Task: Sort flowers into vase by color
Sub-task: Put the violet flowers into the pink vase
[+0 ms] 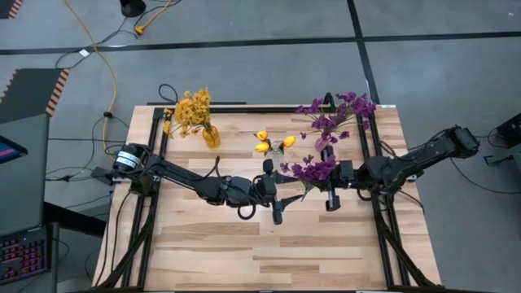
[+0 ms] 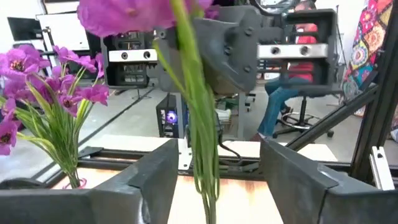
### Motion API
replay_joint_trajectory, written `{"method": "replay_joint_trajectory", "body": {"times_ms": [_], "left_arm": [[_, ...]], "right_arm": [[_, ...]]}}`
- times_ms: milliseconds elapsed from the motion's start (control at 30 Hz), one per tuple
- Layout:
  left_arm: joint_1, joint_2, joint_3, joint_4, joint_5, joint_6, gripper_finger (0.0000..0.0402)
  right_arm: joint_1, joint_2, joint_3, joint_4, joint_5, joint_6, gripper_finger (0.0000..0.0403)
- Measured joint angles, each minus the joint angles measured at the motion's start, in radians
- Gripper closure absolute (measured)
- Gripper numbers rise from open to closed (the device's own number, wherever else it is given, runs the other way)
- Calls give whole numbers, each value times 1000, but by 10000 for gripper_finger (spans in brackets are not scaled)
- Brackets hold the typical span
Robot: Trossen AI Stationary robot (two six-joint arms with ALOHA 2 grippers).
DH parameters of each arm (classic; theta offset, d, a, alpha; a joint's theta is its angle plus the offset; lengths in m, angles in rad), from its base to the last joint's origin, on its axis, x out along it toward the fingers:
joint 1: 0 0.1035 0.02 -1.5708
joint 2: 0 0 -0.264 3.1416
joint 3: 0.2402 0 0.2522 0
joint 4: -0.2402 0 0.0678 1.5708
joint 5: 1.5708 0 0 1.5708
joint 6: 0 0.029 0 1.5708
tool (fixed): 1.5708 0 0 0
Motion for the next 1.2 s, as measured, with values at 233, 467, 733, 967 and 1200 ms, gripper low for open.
{"method": "replay_joint_trajectory", "body": {"times_ms": [233, 467, 733, 967, 1200], "left_arm": [[0, 0, 0, -97, 0, 18, 176], [0, 0, 0, -209, 1, -33, 177], [0, 3, 0, -265, 2, -80, 177], [0, 3, 0, -267, 1, -78, 177], [3, 4, 0, -267, 1, -80, 177]], "right_arm": [[0, -146, 0, -149, 0, -60, 365], [14, -289, 0, -263, 0, -225, 364], [12, -354, 0, -362, 156, -502, 364], [-11, -348, 0, -377, 263, -636, 364], [-108, -347, 0, -377, 262, -651, 366]]}}
